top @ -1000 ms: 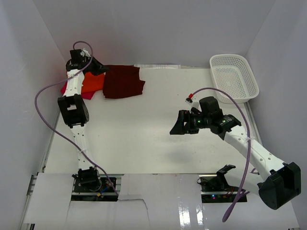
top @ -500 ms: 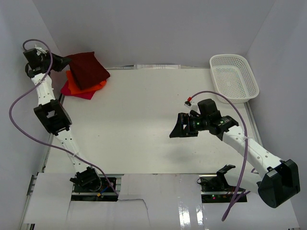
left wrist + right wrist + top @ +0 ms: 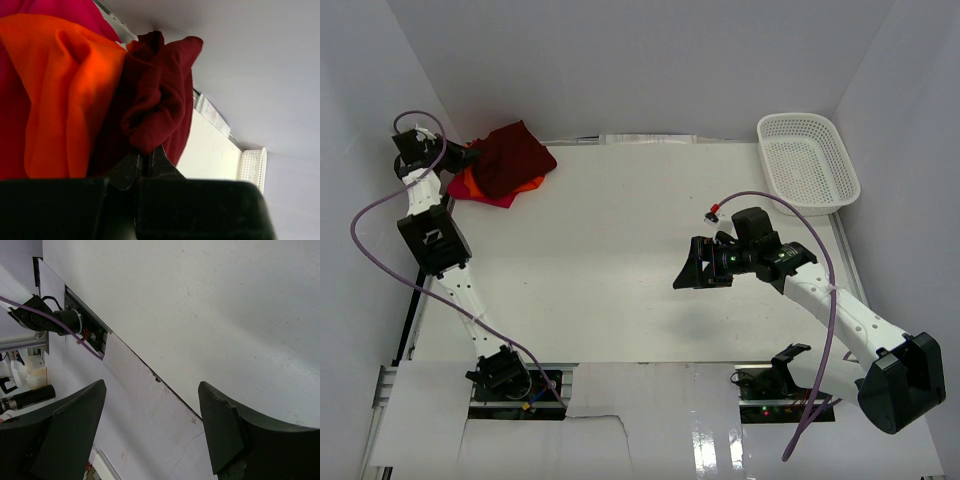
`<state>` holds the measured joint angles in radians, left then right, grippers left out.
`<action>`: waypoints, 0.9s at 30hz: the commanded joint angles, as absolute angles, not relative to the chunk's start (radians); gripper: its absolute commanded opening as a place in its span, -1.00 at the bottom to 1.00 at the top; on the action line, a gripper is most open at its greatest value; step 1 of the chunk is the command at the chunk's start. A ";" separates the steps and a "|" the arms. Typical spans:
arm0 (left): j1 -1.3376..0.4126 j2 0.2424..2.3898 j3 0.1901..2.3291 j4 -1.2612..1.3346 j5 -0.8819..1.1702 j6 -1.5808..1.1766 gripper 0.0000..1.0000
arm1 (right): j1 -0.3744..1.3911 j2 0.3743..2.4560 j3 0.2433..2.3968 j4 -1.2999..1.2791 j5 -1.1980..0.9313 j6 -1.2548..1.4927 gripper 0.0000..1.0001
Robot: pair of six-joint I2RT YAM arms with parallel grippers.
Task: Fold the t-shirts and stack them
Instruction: Put the neatly folded tshirt into the corner of the board with the left arm
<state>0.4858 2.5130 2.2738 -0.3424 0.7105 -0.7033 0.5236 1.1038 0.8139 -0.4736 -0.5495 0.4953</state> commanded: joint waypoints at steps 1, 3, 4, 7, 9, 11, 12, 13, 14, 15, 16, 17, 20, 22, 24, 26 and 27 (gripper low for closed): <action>0.494 2.530 2.284 -0.345 0.698 -0.713 -0.91 | 0.522 1.081 0.819 -0.479 -0.572 0.505 0.61; 0.491 2.517 2.260 -0.325 0.680 -0.715 -0.91 | 0.522 1.080 0.821 -0.489 -0.569 0.502 0.61; 0.489 2.508 2.244 -0.316 0.661 -0.719 -0.90 | 0.523 1.080 0.821 -0.494 -0.568 0.500 0.61; 0.474 2.461 2.217 -0.299 0.629 -0.691 -0.58 | 0.522 1.081 0.816 -0.494 -0.568 0.494 0.61; 0.454 2.412 2.224 -0.317 0.574 -0.658 -0.03 | 0.523 1.089 0.801 -0.474 -0.575 0.500 0.61; 0.433 2.372 2.229 -0.324 0.517 -0.615 0.24 | 0.523 1.095 0.789 -0.465 -0.592 0.506 0.61; 0.423 2.352 2.247 -0.328 0.494 -0.598 0.25 | 0.525 1.095 0.785 -0.459 -0.595 0.508 0.61; 0.416 2.309 2.252 -0.333 0.467 -0.569 0.25 | 0.525 1.095 0.782 -0.453 -0.595 0.508 0.61; 0.397 2.286 2.252 -0.330 0.406 -0.552 0.25 | 0.525 1.095 0.779 -0.451 -0.597 0.508 0.61; 0.390 2.263 2.253 -0.328 0.375 -0.536 0.26 | 0.525 1.095 0.778 -0.449 -0.598 0.506 0.61; 0.379 2.223 2.255 -0.328 0.341 -0.517 0.29 | 0.526 1.095 0.778 -0.452 -0.600 0.505 0.61; 0.368 2.205 2.252 -0.330 0.304 -0.474 0.29 | 0.526 1.095 0.776 -0.453 -0.600 0.505 0.61; 0.301 2.139 2.227 -0.328 0.142 -0.385 0.33 | 0.526 1.091 0.772 -0.448 -0.606 0.505 0.61; 0.267 2.090 2.185 -0.319 -0.003 -0.342 0.35 | 0.526 1.091 0.767 -0.445 -0.610 0.503 0.61; 0.218 2.066 2.157 -0.285 -0.128 -0.278 0.36 | 0.526 1.091 0.764 -0.442 -0.615 0.502 0.61; 0.172 2.040 2.123 -0.269 -0.184 -0.239 0.36 | 0.526 1.091 0.762 -0.440 -0.620 0.500 0.61; 0.157 2.033 2.102 -0.258 -0.216 -0.203 0.36 | 0.526 1.091 0.762 -0.439 -0.621 0.502 0.61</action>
